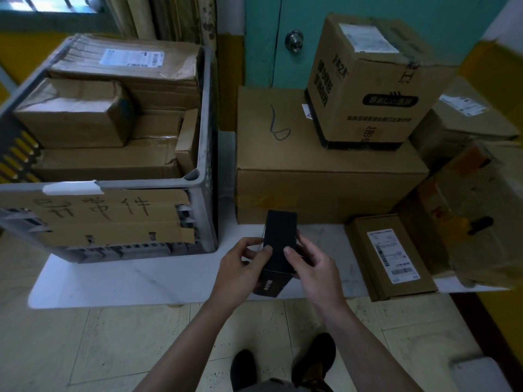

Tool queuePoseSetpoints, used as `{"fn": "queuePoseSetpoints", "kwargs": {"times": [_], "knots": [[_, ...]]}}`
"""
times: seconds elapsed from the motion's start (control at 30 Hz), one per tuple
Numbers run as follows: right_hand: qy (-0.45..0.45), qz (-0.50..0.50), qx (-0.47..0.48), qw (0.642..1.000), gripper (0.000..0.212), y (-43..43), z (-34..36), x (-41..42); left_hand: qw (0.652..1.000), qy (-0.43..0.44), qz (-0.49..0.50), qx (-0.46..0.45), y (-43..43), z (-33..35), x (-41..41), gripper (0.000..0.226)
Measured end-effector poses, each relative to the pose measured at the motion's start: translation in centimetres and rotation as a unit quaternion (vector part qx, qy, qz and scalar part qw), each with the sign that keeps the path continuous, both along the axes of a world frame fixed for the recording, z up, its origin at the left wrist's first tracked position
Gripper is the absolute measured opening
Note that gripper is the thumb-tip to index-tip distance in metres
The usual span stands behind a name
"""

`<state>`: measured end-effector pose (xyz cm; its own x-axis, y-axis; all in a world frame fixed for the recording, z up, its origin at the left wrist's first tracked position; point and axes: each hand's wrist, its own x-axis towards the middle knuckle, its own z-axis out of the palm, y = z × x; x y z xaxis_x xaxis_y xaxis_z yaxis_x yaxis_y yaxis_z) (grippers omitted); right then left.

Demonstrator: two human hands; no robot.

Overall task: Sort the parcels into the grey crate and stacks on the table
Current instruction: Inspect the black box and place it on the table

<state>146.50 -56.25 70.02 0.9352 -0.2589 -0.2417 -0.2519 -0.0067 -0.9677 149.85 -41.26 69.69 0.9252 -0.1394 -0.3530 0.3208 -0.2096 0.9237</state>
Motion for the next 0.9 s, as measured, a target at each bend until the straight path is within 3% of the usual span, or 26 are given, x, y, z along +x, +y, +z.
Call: {"fn": "queuePoseSetpoints", "kwargs": {"times": [0.2,0.9], "knots": [[0.013,-0.03,-0.028,0.999,0.013,-0.1,0.1,0.7,0.999,0.023,0.018,-0.014,-0.4,0.3,0.2,0.029],[0.015,-0.005,-0.064,0.998,0.013,-1.4,0.0,1.4,0.999,0.029,-0.016,-0.028,-0.6,-0.1,1.1,0.043]]}}
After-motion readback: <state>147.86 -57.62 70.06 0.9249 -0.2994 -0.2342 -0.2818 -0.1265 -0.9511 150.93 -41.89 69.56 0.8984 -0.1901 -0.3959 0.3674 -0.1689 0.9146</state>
